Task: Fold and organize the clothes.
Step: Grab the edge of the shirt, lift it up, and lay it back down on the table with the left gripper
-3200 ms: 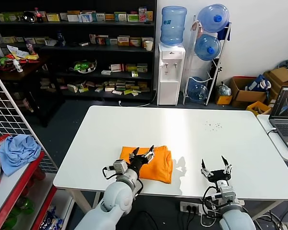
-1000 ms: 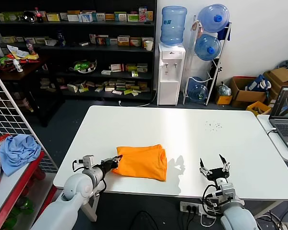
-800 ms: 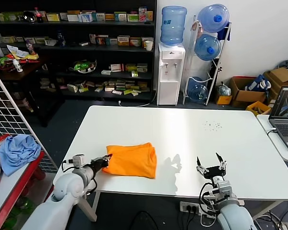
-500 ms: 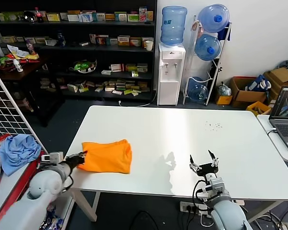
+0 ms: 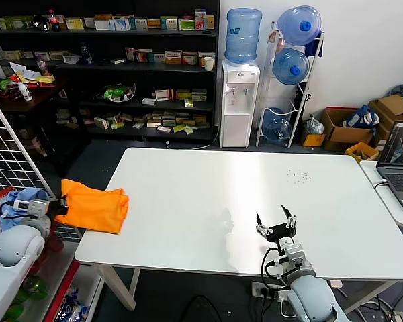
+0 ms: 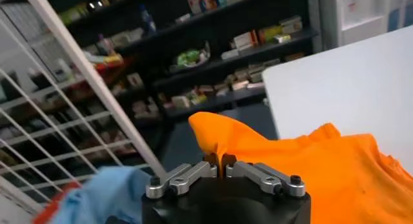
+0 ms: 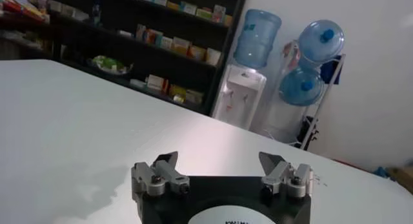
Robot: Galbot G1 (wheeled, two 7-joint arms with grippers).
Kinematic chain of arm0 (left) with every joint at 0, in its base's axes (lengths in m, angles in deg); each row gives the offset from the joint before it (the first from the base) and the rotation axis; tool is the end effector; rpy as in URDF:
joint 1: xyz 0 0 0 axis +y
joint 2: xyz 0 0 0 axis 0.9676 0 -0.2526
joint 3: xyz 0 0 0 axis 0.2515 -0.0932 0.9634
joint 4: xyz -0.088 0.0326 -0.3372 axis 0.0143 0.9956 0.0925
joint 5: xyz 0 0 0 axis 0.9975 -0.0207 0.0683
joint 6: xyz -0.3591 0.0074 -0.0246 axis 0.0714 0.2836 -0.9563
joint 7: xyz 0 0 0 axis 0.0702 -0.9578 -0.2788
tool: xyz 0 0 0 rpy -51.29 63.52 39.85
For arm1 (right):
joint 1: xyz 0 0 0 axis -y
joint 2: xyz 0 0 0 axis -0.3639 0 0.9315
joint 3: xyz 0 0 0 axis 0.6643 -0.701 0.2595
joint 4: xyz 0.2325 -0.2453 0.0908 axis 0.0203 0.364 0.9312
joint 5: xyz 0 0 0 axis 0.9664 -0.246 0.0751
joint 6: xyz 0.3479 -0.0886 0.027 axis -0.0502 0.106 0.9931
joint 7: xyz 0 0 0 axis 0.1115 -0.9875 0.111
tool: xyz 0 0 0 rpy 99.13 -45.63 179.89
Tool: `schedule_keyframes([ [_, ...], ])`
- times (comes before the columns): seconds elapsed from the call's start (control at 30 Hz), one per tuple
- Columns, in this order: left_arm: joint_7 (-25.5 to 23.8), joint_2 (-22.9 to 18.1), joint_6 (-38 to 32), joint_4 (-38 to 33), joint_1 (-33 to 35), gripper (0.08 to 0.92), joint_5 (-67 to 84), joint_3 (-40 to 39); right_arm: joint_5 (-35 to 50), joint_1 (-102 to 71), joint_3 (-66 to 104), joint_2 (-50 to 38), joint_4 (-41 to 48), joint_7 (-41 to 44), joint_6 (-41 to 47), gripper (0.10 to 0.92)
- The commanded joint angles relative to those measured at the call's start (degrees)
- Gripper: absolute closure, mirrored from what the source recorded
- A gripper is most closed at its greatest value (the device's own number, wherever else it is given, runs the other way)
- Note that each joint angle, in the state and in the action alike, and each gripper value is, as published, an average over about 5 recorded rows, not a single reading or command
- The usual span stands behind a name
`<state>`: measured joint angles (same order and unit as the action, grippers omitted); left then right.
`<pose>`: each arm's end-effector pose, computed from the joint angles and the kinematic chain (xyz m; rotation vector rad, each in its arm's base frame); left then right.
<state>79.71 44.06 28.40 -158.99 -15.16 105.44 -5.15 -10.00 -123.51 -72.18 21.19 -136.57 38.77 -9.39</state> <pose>0.3609 0.2586 -0.2563 0.1963 -2.6027 -0.5736 0.2757 -0.0346 -0.3433 0.1662 -2.8835 0.4313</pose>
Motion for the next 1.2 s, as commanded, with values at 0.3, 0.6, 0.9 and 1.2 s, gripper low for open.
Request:
schedule_keyframes([
  [0.3,-0.9,6.8,-5.6,1.6,-0.2,0.877,-13.9,0.2,-1.6,-1.5,-0.2,1.7,-0.9,0.0,-0.7,0.203],
  [0.6,-0.2,5.3,-5.0,0.0,-0.6,0.877,-13.2,-1.9,-2.4,-4.5,1.4,1.9,-2.2,0.2,-1.6,0.203],
  [0.9,2.6,-2.2,-3.2,-7.1,2.7,0.877,-10.3,-4.8,-3.4,-7.1,2.9,1.8,-3.4,0.2,-2.0,0.203],
  [1.2,8.8,-11.2,1.8,-19.2,4.4,0.877,-2.4,-10.5,-4.4,-8.0,4.3,2.0,-2.8,0.2,-2.2,0.203],
])
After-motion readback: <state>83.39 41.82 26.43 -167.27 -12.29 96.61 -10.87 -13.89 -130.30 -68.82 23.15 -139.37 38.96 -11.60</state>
